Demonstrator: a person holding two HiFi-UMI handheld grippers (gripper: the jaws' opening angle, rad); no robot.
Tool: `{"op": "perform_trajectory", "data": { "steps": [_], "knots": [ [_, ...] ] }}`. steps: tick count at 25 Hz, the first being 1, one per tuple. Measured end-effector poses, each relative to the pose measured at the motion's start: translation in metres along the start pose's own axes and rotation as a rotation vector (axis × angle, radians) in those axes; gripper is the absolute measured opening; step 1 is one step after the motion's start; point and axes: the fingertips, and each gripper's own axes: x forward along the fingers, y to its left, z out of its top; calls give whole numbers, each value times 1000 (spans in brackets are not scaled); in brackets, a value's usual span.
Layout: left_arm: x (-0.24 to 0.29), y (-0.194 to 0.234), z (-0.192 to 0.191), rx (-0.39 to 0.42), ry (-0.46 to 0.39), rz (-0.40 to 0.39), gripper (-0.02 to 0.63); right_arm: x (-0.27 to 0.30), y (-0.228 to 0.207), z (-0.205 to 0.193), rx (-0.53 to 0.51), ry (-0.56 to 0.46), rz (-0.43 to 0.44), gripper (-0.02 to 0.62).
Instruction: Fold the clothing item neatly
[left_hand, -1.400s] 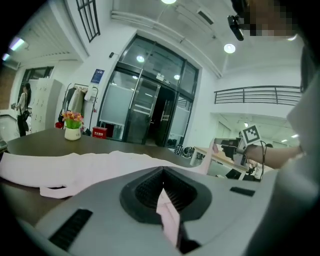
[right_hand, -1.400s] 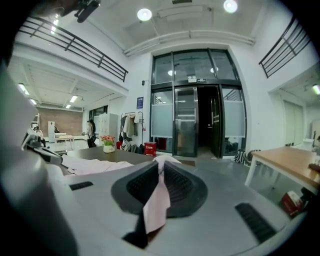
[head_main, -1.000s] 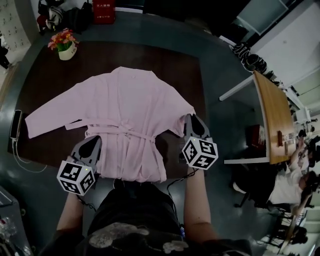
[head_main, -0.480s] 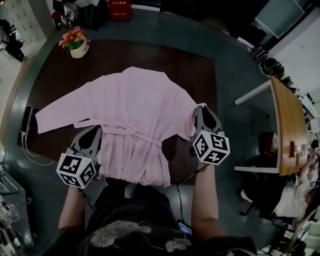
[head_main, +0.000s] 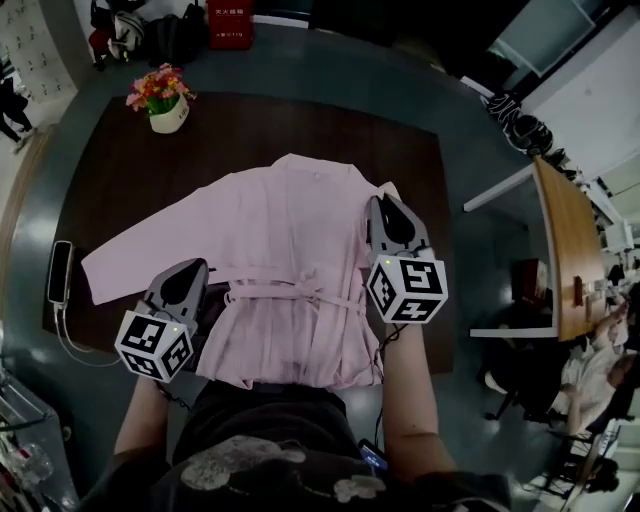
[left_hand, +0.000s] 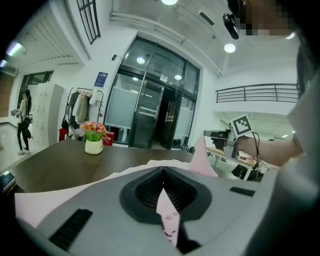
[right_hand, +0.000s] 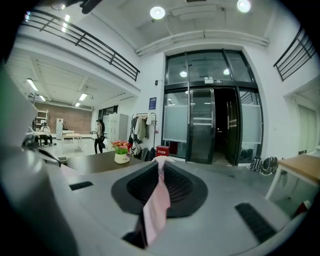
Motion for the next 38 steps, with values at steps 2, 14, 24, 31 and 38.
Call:
{"op": "perform_trajectory", "data": {
  "steps": [2,14,24,31,38],
  "knots": [
    [-4,24,-4,-10,14,-22,11,19,36,0,2,12,23,26],
    [-28,104,-36,-76,86,-60,10,80,225,-134,-180,387,298,27],
    [-37,124,-52,-92,103,-62,11,63,248,-147,-6,415,351,162],
    [-46,127,-60,-100,111,-54,10,83,251,-163,84,473,340,167],
    [-60,134,-68,-101,127,-16,11,93,303,-193,-74,572,512,166]
  ]
}}
